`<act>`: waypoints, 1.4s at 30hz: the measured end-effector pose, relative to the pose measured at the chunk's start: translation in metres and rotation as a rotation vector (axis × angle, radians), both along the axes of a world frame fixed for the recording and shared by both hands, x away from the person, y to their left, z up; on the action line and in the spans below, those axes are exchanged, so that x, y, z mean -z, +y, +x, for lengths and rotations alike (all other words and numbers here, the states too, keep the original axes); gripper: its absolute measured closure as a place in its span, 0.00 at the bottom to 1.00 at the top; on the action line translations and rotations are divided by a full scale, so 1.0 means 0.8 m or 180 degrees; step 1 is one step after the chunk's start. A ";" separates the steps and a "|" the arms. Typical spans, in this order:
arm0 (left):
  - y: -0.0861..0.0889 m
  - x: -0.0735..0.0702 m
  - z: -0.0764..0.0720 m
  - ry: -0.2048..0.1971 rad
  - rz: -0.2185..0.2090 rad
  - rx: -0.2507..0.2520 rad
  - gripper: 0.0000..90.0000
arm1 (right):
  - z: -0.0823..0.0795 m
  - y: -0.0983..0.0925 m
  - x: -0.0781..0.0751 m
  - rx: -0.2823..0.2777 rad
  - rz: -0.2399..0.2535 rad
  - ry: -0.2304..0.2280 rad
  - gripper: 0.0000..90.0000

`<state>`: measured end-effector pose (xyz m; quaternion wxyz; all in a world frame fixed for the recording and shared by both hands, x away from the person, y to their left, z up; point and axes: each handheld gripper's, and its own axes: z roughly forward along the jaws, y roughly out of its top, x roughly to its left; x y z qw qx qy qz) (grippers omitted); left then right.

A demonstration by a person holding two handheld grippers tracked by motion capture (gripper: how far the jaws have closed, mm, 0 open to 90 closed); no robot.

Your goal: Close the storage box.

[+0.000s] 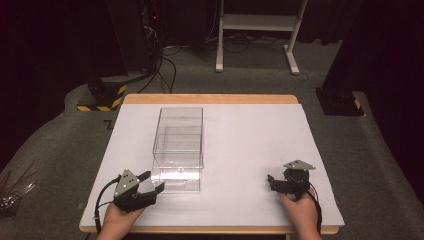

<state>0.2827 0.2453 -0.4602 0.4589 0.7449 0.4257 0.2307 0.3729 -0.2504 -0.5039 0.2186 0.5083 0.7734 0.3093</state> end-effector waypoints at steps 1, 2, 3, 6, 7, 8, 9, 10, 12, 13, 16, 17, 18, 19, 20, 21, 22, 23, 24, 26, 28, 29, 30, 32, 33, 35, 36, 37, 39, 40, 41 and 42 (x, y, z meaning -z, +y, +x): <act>0.000 0.000 0.000 0.0005 -0.0020 -0.0018 0.37 | 0.000 0.000 0.000 0.0004 0.0003 0.0003 0.11; 0.001 0.000 0.001 0.0004 -0.0040 -0.0016 0.37 | 0.000 0.000 0.000 0.0004 0.0003 0.0003 0.11; 0.001 0.000 0.002 0.0012 -0.0049 -0.0019 0.37 | 0.000 0.000 0.000 0.0000 -0.0001 0.0000 0.11; -0.001 0.000 0.005 0.0021 -0.0064 -0.0045 0.37 | 0.000 0.000 0.000 0.0000 0.0000 0.0000 0.11; -0.001 0.000 0.006 0.0025 -0.0071 -0.0049 0.37 | 0.000 0.000 0.000 0.0004 0.0000 0.0001 0.11; -0.001 0.000 0.007 0.0019 -0.0061 -0.0067 0.37 | 0.000 0.000 0.000 0.0004 0.0000 0.0001 0.11; -0.001 0.000 0.007 0.0019 -0.0061 -0.0067 0.36 | 0.000 0.000 0.000 0.0004 0.0000 0.0001 0.11; -0.001 0.001 0.009 0.0030 -0.0071 -0.0097 0.35 | 0.000 0.000 0.000 -0.0001 0.0000 0.0000 0.11; -0.001 0.001 0.009 0.0035 -0.0073 -0.0112 0.32 | 0.000 0.000 0.000 0.0000 0.0000 -0.0001 0.11; -0.001 0.001 0.010 0.0030 -0.0070 -0.0130 0.32 | 0.000 0.000 0.000 0.0000 0.0000 -0.0001 0.11; 0.000 0.003 0.014 0.0057 -0.0098 -0.0176 0.27 | 0.000 0.000 0.000 0.0000 -0.0001 -0.0001 0.11; 0.000 0.004 0.015 0.0079 -0.0091 -0.0173 0.27 | 0.000 0.000 0.000 0.0000 -0.0001 -0.0001 0.11; -0.001 0.004 0.017 0.0083 -0.0077 -0.0182 0.27 | 0.000 0.000 0.000 0.0001 -0.0001 -0.0001 0.11; -0.001 0.004 0.018 0.0079 -0.0057 -0.0183 0.26 | 0.000 0.000 0.000 0.0000 -0.0002 -0.0002 0.11; -0.002 0.005 0.021 0.0103 -0.0018 -0.0168 0.25 | 0.000 0.000 0.000 0.0001 -0.0001 -0.0002 0.11; -0.002 0.005 0.021 0.0103 -0.0018 -0.0168 0.25 | 0.000 0.000 0.000 0.0001 -0.0001 -0.0002 0.11; -0.002 0.005 0.022 0.0109 -0.0019 -0.0184 0.25 | 0.000 0.000 0.000 0.0000 -0.0001 -0.0002 0.11; -0.003 0.005 0.023 0.0116 -0.0028 -0.0202 0.25 | 0.000 0.000 0.000 0.0001 0.0000 -0.0001 0.11; -0.003 0.005 0.025 0.0121 -0.0040 -0.0211 0.25 | 0.000 0.000 0.000 0.0000 -0.0001 -0.0001 0.11; -0.004 0.006 0.028 0.0132 -0.0046 -0.0217 0.25 | 0.000 0.000 0.000 0.0001 0.0000 -0.0002 0.11; -0.005 0.006 0.031 0.0145 -0.0052 -0.0219 0.25 | 0.000 0.000 0.000 -0.0001 0.0001 -0.0001 0.11; -0.005 0.006 0.031 0.0145 -0.0052 -0.0219 0.24 | 0.000 0.000 0.000 -0.0001 0.0001 -0.0001 0.11; -0.006 0.007 0.032 0.0140 -0.0044 -0.0222 0.24 | 0.000 0.000 0.000 -0.0001 0.0001 -0.0001 0.11; -0.006 0.006 0.035 0.0142 -0.0037 -0.0228 0.24 | 0.000 0.000 0.000 -0.0001 0.0001 -0.0002 0.11; -0.006 0.006 0.036 0.0142 -0.0034 -0.0232 0.24 | 0.000 0.000 0.000 -0.0001 0.0000 -0.0002 0.11; -0.006 0.006 0.039 0.0155 -0.0038 -0.0236 0.24 | 0.000 0.000 0.000 0.0000 0.0000 -0.0002 0.11; -0.006 0.006 0.040 0.0151 -0.0024 -0.0242 0.24 | 0.000 0.000 0.000 0.0000 0.0000 -0.0002 0.11; -0.006 0.006 0.041 0.0154 -0.0031 -0.0245 0.24 | 0.000 0.000 0.000 -0.0004 -0.0004 -0.0005 0.11; -0.006 0.006 0.044 0.0153 -0.0018 -0.0253 0.24 | 0.000 0.000 0.000 -0.0001 0.0000 -0.0001 0.11; -0.006 0.005 0.045 0.0148 -0.0011 -0.0259 0.24 | 0.000 0.000 0.000 0.0000 0.0001 -0.0001 0.11; -0.006 0.005 0.046 0.0150 -0.0018 -0.0267 0.24 | 0.000 0.000 0.000 -0.0001 0.0001 -0.0001 0.11; -0.006 0.006 0.047 0.0148 -0.0020 -0.0275 0.24 | 0.000 0.000 0.000 -0.0001 0.0001 -0.0001 0.11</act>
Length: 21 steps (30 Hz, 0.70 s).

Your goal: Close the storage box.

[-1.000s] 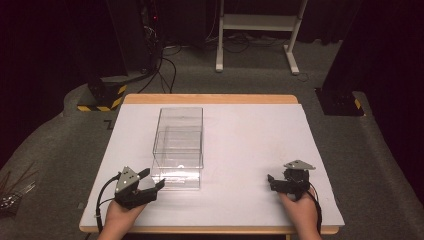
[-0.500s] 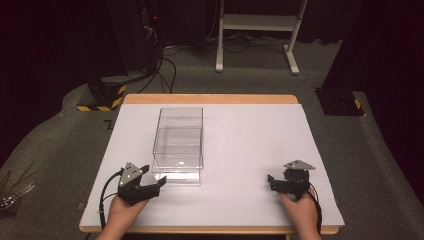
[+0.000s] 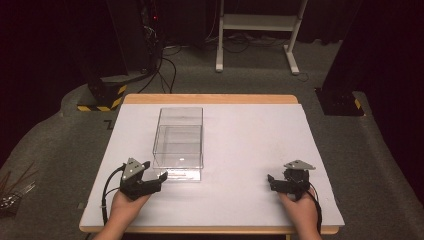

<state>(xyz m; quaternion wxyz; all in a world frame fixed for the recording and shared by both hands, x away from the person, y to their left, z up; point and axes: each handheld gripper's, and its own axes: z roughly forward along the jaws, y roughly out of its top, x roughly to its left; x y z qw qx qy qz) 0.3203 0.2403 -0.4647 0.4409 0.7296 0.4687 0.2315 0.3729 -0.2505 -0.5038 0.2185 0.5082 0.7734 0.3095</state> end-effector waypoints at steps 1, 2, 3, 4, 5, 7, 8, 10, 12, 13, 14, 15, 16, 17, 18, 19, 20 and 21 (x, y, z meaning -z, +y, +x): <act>0.000 0.000 0.001 0.0006 0.0002 0.0003 0.24 | 0.000 0.000 0.000 0.0001 -0.0001 -0.0001 0.11; 0.001 0.000 0.003 0.0003 0.0005 0.0001 0.24 | 0.000 0.000 0.000 0.0000 0.0000 -0.0001 0.11; 0.001 0.000 0.004 0.0005 -0.0001 -0.0004 0.24 | 0.000 0.000 0.000 0.0000 0.0000 0.0000 0.11; 0.001 0.000 0.005 0.0001 0.0006 -0.0008 0.24 | 0.000 0.000 0.000 0.0000 0.0000 0.0000 0.11; 0.000 0.000 0.006 0.0002 0.0001 -0.0022 0.24 | 0.000 0.000 0.000 0.0001 0.0000 0.0000 0.11; 0.001 0.000 0.009 -0.0001 0.0016 -0.0030 0.24 | 0.000 0.000 0.000 0.0000 0.0001 0.0000 0.11; 0.001 0.000 0.010 0.0004 0.0003 -0.0040 0.24 | 0.000 0.000 0.000 0.0000 0.0001 0.0000 0.12; 0.001 0.001 0.013 0.0007 0.0003 -0.0052 0.24 | 0.000 0.000 0.000 0.0000 0.0002 0.0000 0.12; 0.001 0.001 0.016 0.0000 0.0015 -0.0066 0.24 | 0.000 0.000 0.000 0.0000 0.0003 0.0000 0.12; 0.000 0.001 0.017 -0.0004 0.0012 -0.0071 0.24 | 0.000 0.000 0.000 0.0000 0.0003 0.0000 0.12; 0.000 0.001 0.018 -0.0001 0.0007 -0.0080 0.24 | 0.000 0.000 0.000 -0.0001 0.0002 0.0001 0.12; 0.000 0.001 0.019 0.0001 0.0004 -0.0084 0.24 | 0.000 0.000 0.000 -0.0002 0.0005 0.0002 0.12; 0.000 0.001 0.021 -0.0006 0.0004 -0.0094 0.24 | 0.000 0.000 0.000 -0.0001 0.0004 0.0001 0.12; -0.001 0.001 0.022 -0.0009 0.0005 -0.0101 0.24 | 0.000 0.000 0.000 -0.0001 0.0004 0.0001 0.12; -0.001 0.002 0.024 -0.0011 -0.0001 -0.0107 0.24 | 0.000 0.000 0.000 -0.0002 0.0004 0.0001 0.12; -0.001 0.002 0.024 -0.0011 -0.0001 -0.0107 0.24 | 0.000 0.000 0.000 -0.0002 0.0004 0.0001 0.12; -0.001 0.002 0.025 -0.0009 -0.0006 -0.0112 0.24 | 0.000 0.000 0.000 -0.0002 0.0006 0.0002 0.12; -0.001 0.002 0.026 -0.0008 -0.0011 -0.0118 0.24 | 0.000 0.000 0.000 -0.0002 0.0006 0.0002 0.12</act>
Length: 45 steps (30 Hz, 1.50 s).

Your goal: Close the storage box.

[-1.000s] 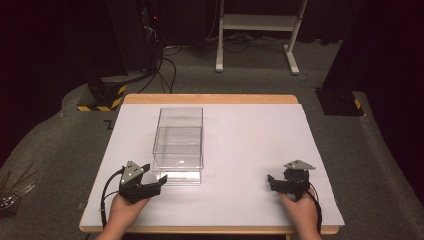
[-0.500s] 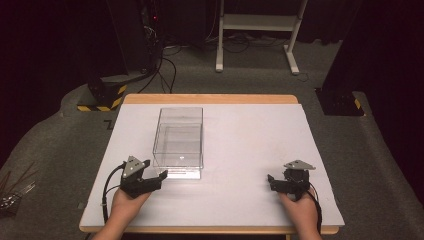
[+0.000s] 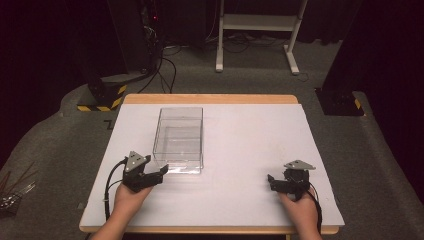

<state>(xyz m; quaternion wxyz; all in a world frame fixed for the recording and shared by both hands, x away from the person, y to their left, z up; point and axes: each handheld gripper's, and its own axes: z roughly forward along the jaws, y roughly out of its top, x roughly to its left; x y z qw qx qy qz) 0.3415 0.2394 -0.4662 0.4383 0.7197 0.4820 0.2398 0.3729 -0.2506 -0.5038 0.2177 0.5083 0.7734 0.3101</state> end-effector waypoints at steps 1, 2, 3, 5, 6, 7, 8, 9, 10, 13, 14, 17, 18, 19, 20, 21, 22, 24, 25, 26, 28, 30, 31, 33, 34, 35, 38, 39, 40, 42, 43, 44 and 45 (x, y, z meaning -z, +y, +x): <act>0.000 0.000 0.001 -0.0001 -0.0002 -0.0003 0.24 | 0.000 0.000 0.000 0.0001 0.0000 0.0000 0.12; 0.000 0.000 0.002 0.0003 -0.0005 -0.0006 0.24 | 0.000 0.000 0.000 0.0000 0.0000 0.0000 0.12; 0.000 0.001 0.004 0.0006 -0.0003 -0.0002 0.24 | 0.000 0.000 0.000 0.0001 -0.0001 0.0000 0.12; -0.001 0.002 0.005 0.0011 -0.0003 -0.0009 0.24 | 0.000 0.000 0.000 0.0001 -0.0003 -0.0001 0.12; -0.001 0.002 0.007 0.0016 -0.0002 -0.0010 0.24 | 0.000 0.000 0.000 0.0002 -0.0003 -0.0002 0.12; -0.001 0.002 0.008 0.0015 -0.0013 -0.0018 0.24 | 0.000 0.000 0.000 0.0001 -0.0004 -0.0002 0.12; -0.001 0.003 0.009 0.0020 -0.0014 -0.0030 0.24 | 0.000 0.000 0.000 0.0001 -0.0004 -0.0002 0.12; -0.001 0.003 0.010 0.0023 -0.0014 -0.0030 0.25 | 0.000 0.000 0.000 0.0000 -0.0003 -0.0001 0.12; -0.001 0.003 0.011 0.0023 -0.0012 -0.0032 0.25 | 0.000 0.000 0.000 0.0001 -0.0004 -0.0002 0.12; -0.002 0.004 0.014 0.0035 -0.0007 -0.0042 0.25 | 0.000 0.000 0.000 0.0001 -0.0004 -0.0002 0.12; -0.002 0.004 0.016 0.0045 -0.0007 -0.0051 0.25 | 0.000 0.000 0.000 0.0001 -0.0004 -0.0002 0.12; -0.002 0.006 0.019 0.0087 -0.0014 -0.0051 0.26 | 0.000 0.000 0.000 0.0001 -0.0003 -0.0001 0.12; -0.003 0.007 0.021 0.0094 -0.0004 -0.0048 0.26 | 0.000 0.000 0.000 0.0001 -0.0003 -0.0001 0.12; -0.004 0.008 0.022 0.0091 0.0031 -0.0040 0.26 | 0.000 0.000 0.000 0.0000 -0.0003 -0.0001 0.12; -0.004 0.008 0.022 0.0091 0.0031 -0.0040 0.26 | 0.000 0.000 0.000 0.0000 -0.0003 -0.0001 0.12; -0.005 0.009 0.023 0.0090 0.0028 -0.0047 0.26 | 0.000 0.000 0.000 0.0001 -0.0002 -0.0001 0.12; -0.005 0.009 0.024 0.0092 0.0022 -0.0053 0.26 | 0.000 0.000 0.000 0.0001 -0.0002 -0.0001 0.12; -0.005 0.009 0.026 0.0090 0.0019 -0.0057 0.26 | 0.000 0.000 0.000 0.0001 -0.0001 0.0000 0.12; -0.005 0.010 0.027 0.0090 0.0010 -0.0063 0.26 | 0.000 0.000 0.000 0.0001 -0.0002 0.0000 0.12; -0.005 0.010 0.028 0.0086 0.0011 -0.0065 0.26 | 0.000 0.000 0.000 0.0001 -0.0002 0.0000 0.12; -0.005 0.010 0.029 0.0081 0.0018 -0.0068 0.26 | 0.000 0.000 0.000 0.0001 -0.0001 0.0000 0.12; -0.005 0.010 0.031 0.0080 0.0031 -0.0079 0.26 | 0.000 0.000 0.000 0.0001 -0.0002 -0.0001 0.12; -0.005 0.011 0.032 0.0084 0.0034 -0.0087 0.26 | 0.000 0.000 0.000 0.0000 -0.0002 -0.0001 0.12; -0.005 0.011 0.034 0.0096 0.0002 -0.0099 0.26 | 0.000 0.000 0.000 0.0001 -0.0001 -0.0001 0.12; -0.005 0.011 0.035 0.0098 0.0003 -0.0111 0.26 | 0.000 0.000 0.000 0.0001 -0.0004 -0.0001 0.12; -0.005 0.012 0.036 0.0098 0.0003 -0.0111 0.26 | 0.000 0.000 0.000 0.0001 -0.0003 -0.0002 0.12; -0.005 0.014 0.038 0.0115 -0.0008 -0.0145 0.28 | 0.000 0.000 0.000 0.0001 -0.0002 -0.0001 0.12; -0.004 0.014 0.039 0.0123 -0.0013 -0.0142 0.28 | 0.000 0.000 0.000 0.0001 -0.0002 -0.0001 0.12; -0.004 0.015 0.040 0.0131 -0.0009 -0.0147 0.28 | 0.000 0.000 0.000 0.0001 -0.0002 -0.0001 0.12; -0.005 0.016 0.041 0.0133 -0.0016 -0.0154 0.28 | 0.000 0.000 0.000 0.0001 -0.0001 -0.0001 0.12; -0.005 0.017 0.042 0.0137 -0.0010 -0.0154 0.28 | 0.000 0.000 0.000 0.0000 0.0001 0.0000 0.12; -0.005 0.017 0.042 0.0137 -0.0010 -0.0154 0.28 | 0.000 0.000 0.000 0.0000 0.0001 0.0000 0.12; -0.005 0.017 0.043 0.0139 -0.0011 -0.0159 0.28 | 0.000 0.000 0.000 0.0001 -0.0001 -0.0001 0.12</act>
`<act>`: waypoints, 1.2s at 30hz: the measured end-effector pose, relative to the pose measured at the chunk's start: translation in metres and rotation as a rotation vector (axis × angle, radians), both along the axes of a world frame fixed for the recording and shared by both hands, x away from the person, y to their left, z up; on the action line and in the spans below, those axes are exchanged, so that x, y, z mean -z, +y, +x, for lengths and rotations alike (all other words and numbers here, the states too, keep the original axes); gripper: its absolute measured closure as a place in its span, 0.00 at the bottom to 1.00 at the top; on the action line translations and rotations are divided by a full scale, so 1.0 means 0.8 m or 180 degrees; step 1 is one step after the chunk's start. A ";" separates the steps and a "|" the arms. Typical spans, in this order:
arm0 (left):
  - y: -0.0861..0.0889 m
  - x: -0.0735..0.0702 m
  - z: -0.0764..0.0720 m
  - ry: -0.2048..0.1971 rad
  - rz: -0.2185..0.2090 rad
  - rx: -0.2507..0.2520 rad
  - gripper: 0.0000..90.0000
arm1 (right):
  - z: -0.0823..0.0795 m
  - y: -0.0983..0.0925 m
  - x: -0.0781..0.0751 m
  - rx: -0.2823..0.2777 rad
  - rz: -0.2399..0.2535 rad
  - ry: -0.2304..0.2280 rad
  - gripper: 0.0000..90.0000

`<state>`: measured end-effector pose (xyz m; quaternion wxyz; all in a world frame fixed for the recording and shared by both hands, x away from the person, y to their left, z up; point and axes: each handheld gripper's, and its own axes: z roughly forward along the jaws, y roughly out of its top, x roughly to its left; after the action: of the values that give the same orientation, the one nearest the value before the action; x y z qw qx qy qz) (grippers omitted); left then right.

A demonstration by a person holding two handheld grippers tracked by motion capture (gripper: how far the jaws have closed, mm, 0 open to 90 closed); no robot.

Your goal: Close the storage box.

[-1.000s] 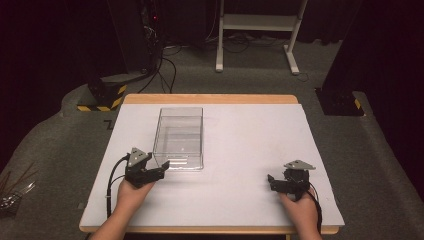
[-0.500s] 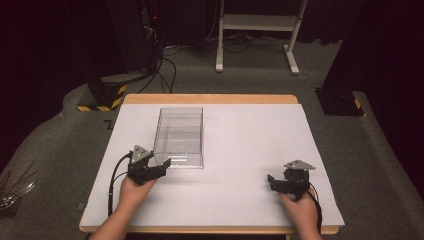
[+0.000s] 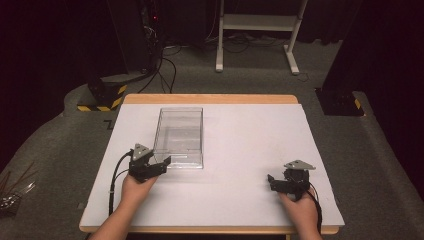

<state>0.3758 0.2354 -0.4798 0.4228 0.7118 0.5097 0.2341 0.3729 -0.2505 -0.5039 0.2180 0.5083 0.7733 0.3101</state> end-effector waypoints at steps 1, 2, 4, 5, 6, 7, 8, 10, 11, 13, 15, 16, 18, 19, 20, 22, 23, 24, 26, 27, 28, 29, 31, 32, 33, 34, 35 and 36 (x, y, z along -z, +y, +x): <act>0.000 0.000 0.000 0.0005 -0.0006 -0.0006 0.28 | 0.000 0.000 0.000 0.0000 0.0001 0.0001 0.12; 0.000 0.001 0.001 0.0007 0.0005 -0.0014 0.28 | 0.000 0.000 0.000 0.0000 0.0000 0.0000 0.12; 0.000 0.002 0.002 0.0008 -0.0004 -0.0050 0.30 | 0.000 0.000 0.000 -0.0001 -0.0001 0.0000 0.12; 0.000 0.002 0.003 0.0016 -0.0021 -0.0057 0.30 | 0.000 0.000 0.000 0.0000 0.0000 0.0001 0.12; -0.001 0.002 0.004 0.0023 -0.0038 -0.0064 0.31 | 0.000 0.000 0.000 0.0000 0.0000 0.0000 0.12; -0.001 0.002 0.004 0.0023 -0.0038 -0.0064 0.32 | 0.000 0.000 0.000 0.0000 0.0000 0.0000 0.12; -0.001 0.002 0.004 0.0024 -0.0043 -0.0077 0.33 | 0.000 0.000 0.000 -0.0001 0.0000 0.0001 0.12; -0.001 0.002 0.005 0.0023 -0.0046 -0.0084 0.34 | 0.000 0.000 0.000 -0.0001 0.0002 0.0001 0.12; -0.001 0.002 0.005 0.0028 -0.0049 -0.0081 0.34 | 0.000 0.000 0.000 -0.0001 0.0002 0.0001 0.12; -0.002 0.003 0.005 0.0025 -0.0027 -0.0077 0.34 | 0.000 0.000 0.000 -0.0001 0.0003 0.0001 0.12; -0.003 0.004 0.005 0.0032 -0.0037 -0.0082 0.34 | 0.000 0.000 0.000 -0.0001 0.0003 0.0001 0.12; -0.002 0.003 0.005 0.0039 -0.0040 -0.0079 0.34 | 0.000 0.000 0.000 -0.0001 0.0003 0.0002 0.12; -0.002 0.003 0.004 0.0032 -0.0060 -0.0072 0.34 | 0.000 0.000 0.000 -0.0002 0.0004 0.0001 0.12; -0.001 0.002 0.004 0.0035 -0.0077 -0.0072 0.35 | 0.000 0.000 0.000 -0.0002 0.0004 0.0001 0.12; -0.001 0.001 0.004 0.0028 -0.0090 -0.0075 0.35 | 0.000 0.000 0.000 -0.0002 0.0005 0.0002 0.12; 0.001 0.000 0.003 0.0030 -0.0115 -0.0071 0.34 | 0.000 0.000 0.000 -0.0001 0.0004 0.0002 0.12; 0.002 -0.001 0.002 0.0033 -0.0118 -0.0059 0.34 | 0.000 0.000 0.000 -0.0002 0.0005 0.0002 0.12; 0.002 -0.001 0.002 0.0037 -0.0110 -0.0043 0.33 | 0.000 0.000 0.000 -0.0002 0.0005 0.0002 0.12; 0.003 -0.002 0.000 0.0048 -0.0093 -0.0016 0.31 | 0.000 0.000 0.000 -0.0006 -0.0001 -0.0004 0.12; 0.003 -0.003 -0.001 0.0047 -0.0091 -0.0009 0.31 | 0.000 0.000 0.000 -0.0006 -0.0001 -0.0004 0.12; 0.004 -0.004 -0.003 0.0048 -0.0097 0.0003 0.30 | 0.000 0.000 0.000 -0.0006 -0.0002 -0.0004 0.12; 0.004 -0.005 -0.004 0.0044 -0.0106 0.0018 0.29 | 0.000 0.000 0.000 -0.0006 -0.0001 -0.0004 0.12; 0.004 -0.007 -0.007 0.0026 -0.0107 0.0035 0.28 | 0.000 0.000 0.000 -0.0006 -0.0004 -0.0006 0.12; 0.004 -0.008 -0.008 0.0024 -0.0106 0.0038 0.27 | 0.000 0.000 0.000 -0.0005 -0.0005 -0.0006 0.12; 0.005 -0.009 -0.010 0.0026 -0.0111 0.0051 0.27 | 0.000 0.000 0.000 -0.0006 -0.0006 -0.0006 0.12; 0.005 -0.009 -0.011 0.0028 -0.0104 0.0052 0.27 | 0.000 0.000 0.000 -0.0006 -0.0006 -0.0006 0.12; 0.006 -0.009 -0.012 0.0034 -0.0098 0.0057 0.27 | 0.000 0.000 0.000 -0.0006 -0.0006 -0.0006 0.12; 0.006 -0.010 -0.014 0.0033 -0.0098 0.0059 0.26 | 0.000 0.000 0.000 -0.0006 -0.0006 -0.0007 0.12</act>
<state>0.3646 0.2406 -0.4721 0.4331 0.7111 0.5088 0.2186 0.3727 -0.2506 -0.5038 0.2189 0.5071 0.7738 0.3101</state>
